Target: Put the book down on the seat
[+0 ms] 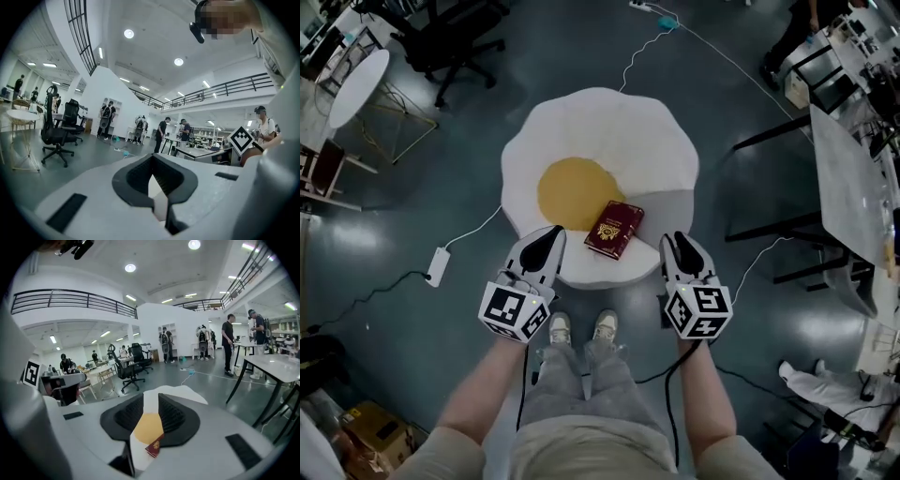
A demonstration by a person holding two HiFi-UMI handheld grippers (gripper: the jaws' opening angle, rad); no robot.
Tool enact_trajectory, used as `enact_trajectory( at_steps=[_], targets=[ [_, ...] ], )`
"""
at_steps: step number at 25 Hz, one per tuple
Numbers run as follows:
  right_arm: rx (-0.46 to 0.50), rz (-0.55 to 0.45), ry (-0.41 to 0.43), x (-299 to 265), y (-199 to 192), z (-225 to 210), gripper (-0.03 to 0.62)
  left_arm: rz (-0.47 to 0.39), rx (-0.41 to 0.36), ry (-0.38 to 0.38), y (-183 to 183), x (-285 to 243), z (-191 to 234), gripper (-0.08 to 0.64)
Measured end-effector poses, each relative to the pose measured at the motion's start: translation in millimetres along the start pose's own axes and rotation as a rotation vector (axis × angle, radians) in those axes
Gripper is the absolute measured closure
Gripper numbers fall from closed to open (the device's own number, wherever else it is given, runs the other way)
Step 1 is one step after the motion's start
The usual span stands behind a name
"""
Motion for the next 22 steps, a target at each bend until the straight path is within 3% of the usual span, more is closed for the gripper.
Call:
enact_trajectory(
  at_steps=[5, 11, 22],
  targets=[
    [0.046, -0.124, 0.035, 43.1, 88.2, 28.7, 0.515, -0.037, -0.059, -0.023, 78.3, 18.5, -18.2, 0.555],
    [0.152, -0.231, 0.090, 94.0, 163.8, 73.4, 0.526, -0.105, -0.040, -0.036, 160.6, 49.2, -38.6, 0.555],
    [0.130, -0.330, 0.176, 158.8, 215.2, 118.6, 0.570, -0.157, -0.151, -0.110, 232.7, 90.6, -90.7, 0.555]
  ],
)
Point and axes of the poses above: the fingertips, and each gripper's own axes: x backward along the fingers, z to its left, y out of its top, the point moved 2 cm from there along x, backward along the fingers, and after that the axes turned 3 degrees about -z, right-handed, at the moved point
